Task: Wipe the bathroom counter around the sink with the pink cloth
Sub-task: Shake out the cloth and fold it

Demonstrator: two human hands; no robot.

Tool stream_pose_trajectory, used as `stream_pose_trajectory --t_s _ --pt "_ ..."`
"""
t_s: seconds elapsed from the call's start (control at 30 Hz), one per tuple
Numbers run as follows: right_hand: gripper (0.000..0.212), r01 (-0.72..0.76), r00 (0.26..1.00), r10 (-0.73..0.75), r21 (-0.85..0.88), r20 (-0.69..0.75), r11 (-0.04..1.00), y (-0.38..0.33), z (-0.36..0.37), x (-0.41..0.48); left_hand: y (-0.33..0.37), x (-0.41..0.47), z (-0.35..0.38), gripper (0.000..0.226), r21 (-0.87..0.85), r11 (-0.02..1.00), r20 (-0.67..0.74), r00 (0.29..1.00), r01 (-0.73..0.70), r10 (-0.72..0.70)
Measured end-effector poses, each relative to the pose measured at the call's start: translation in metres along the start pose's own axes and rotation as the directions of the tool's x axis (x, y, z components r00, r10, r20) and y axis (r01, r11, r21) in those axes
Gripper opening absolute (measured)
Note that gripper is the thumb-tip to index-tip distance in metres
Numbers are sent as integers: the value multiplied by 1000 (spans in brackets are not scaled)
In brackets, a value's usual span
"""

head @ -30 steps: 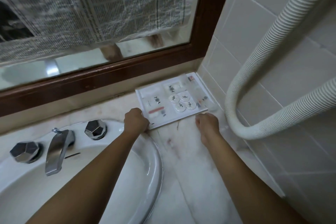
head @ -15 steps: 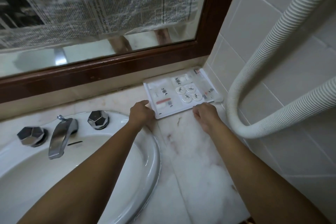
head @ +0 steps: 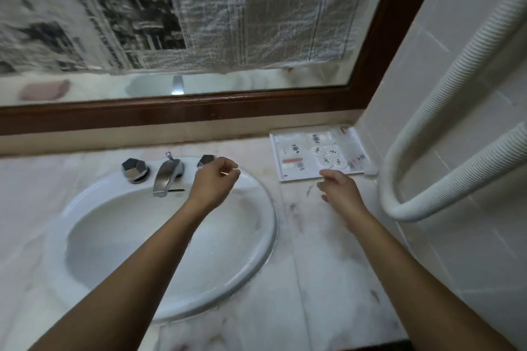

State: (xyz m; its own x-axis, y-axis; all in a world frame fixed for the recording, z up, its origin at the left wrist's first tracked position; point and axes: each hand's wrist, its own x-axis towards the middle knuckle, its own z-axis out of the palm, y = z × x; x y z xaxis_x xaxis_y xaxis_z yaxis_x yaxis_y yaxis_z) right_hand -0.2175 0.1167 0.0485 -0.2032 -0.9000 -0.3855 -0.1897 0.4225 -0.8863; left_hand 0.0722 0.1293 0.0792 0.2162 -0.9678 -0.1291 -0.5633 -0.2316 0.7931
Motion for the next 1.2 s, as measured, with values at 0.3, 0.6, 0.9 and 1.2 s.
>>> stream_pose_trajectory --t_s 0.3,0.6,0.9,1.2 --pt "28 169 959 -143 -87 244 982 -21 77 -67 -81 -113 -116 8 -11 992 -228 965 129 -128" --pt "24 314 842 -196 -161 502 936 -39 215 -161 -183 -233 -242 7 -131 948 -433 844 289 -317" --pt "26 367 746 -212 -124 631 922 -41 388 -279 -304 -308 -374 8 -172 921 -479 788 349 -387" --pt "29 416 665 -169 -173 728 893 -48 548 -333 -388 -316 -459 9 -230 875 -483 731 426 -483"
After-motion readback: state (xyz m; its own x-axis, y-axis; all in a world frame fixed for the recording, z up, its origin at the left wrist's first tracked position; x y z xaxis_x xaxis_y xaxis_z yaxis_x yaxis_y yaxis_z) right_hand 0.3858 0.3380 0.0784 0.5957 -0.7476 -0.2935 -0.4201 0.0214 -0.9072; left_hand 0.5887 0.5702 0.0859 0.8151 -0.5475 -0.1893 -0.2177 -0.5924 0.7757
